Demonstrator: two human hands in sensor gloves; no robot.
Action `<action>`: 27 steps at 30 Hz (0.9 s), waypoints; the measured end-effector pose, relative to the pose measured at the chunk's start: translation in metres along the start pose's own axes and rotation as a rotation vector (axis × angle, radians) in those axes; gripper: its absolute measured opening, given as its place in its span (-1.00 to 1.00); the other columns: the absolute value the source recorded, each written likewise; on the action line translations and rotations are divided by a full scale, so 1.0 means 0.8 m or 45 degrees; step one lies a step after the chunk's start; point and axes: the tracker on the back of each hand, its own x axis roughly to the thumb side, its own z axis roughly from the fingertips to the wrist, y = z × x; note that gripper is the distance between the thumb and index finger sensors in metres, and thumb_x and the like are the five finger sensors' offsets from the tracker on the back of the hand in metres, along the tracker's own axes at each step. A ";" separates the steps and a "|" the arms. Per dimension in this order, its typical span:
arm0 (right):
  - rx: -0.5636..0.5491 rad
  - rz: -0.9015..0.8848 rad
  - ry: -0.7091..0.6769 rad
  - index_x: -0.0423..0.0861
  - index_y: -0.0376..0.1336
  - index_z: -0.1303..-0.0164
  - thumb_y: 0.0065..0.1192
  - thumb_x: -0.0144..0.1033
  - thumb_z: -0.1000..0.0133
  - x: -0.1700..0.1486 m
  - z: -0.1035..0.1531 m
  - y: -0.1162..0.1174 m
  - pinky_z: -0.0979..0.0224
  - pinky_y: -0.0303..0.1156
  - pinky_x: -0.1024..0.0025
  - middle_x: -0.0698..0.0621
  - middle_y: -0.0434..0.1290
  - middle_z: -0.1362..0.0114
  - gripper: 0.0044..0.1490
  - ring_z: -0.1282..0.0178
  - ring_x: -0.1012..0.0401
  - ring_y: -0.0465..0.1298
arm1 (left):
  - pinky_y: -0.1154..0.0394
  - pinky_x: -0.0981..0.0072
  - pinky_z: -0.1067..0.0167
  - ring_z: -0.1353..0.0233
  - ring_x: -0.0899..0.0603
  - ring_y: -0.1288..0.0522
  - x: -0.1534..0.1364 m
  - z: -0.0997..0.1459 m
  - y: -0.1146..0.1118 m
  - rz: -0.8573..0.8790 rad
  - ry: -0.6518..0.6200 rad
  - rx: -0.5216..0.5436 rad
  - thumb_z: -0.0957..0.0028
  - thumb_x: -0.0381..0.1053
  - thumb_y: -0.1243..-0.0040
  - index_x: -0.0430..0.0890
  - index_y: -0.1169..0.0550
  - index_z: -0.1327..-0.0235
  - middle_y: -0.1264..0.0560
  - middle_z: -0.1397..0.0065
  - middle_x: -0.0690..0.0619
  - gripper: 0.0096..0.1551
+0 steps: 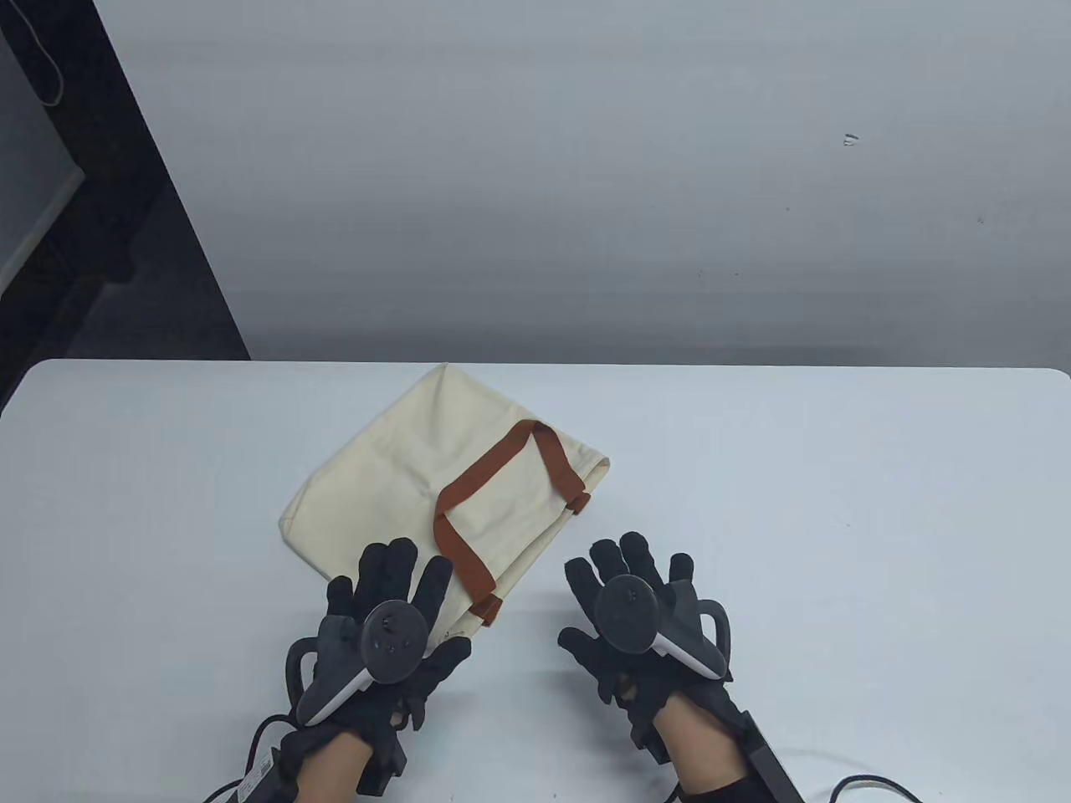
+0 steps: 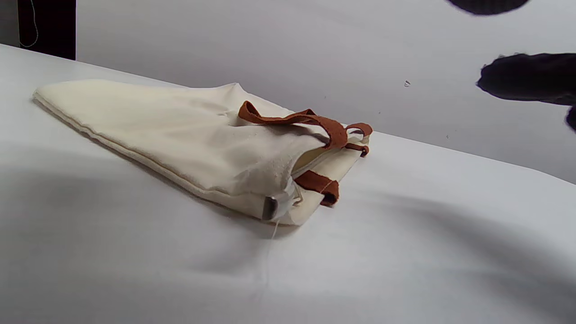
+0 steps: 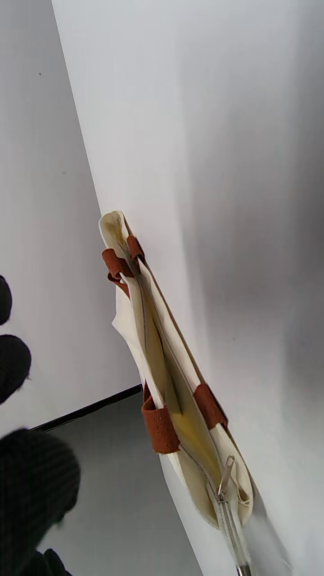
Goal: Zip the canvas bag
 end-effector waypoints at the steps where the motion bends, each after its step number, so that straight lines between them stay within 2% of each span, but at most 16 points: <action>1: -0.002 -0.006 0.003 0.23 -0.15 -0.48 0.16 0.19 0.10 -0.001 0.000 0.000 -0.46 -0.57 -0.32 0.08 -0.26 -0.66 -0.02 -0.69 0.04 -0.39 | 0.19 -0.36 -0.54 -0.72 -0.13 0.33 0.000 0.000 0.000 0.000 0.002 0.004 0.29 0.55 0.07 0.45 0.14 -0.42 0.31 -0.69 0.13 0.01; 20: -0.019 -0.079 0.019 0.21 -0.14 -0.49 0.15 0.20 0.10 -0.012 0.005 -0.005 -0.45 -0.54 -0.33 0.06 -0.24 -0.66 -0.02 -0.69 0.02 -0.37 | 0.15 -0.37 -0.55 -0.73 -0.14 0.29 -0.013 0.006 0.019 0.074 0.042 0.121 0.28 0.53 0.07 0.44 0.12 -0.43 0.27 -0.70 0.12 -0.01; 25: -0.010 -0.096 0.026 0.20 -0.14 -0.49 0.14 0.21 0.09 -0.016 0.007 -0.003 -0.45 -0.51 -0.34 0.05 -0.23 -0.66 -0.02 -0.69 0.01 -0.35 | 0.11 -0.36 -0.55 -0.74 -0.15 0.24 -0.018 0.008 0.025 0.078 0.070 0.164 0.28 0.53 0.06 0.44 0.09 -0.44 0.22 -0.71 0.12 -0.02; 27: -0.003 -0.101 0.034 0.20 -0.14 -0.49 0.14 0.21 0.09 -0.017 0.008 -0.003 -0.45 -0.51 -0.34 0.05 -0.23 -0.66 -0.02 -0.69 0.00 -0.35 | 0.04 -0.35 -0.55 -0.74 -0.16 0.17 -0.021 0.010 0.028 0.067 0.101 0.191 0.28 0.52 0.06 0.42 0.02 -0.45 0.14 -0.72 0.10 -0.05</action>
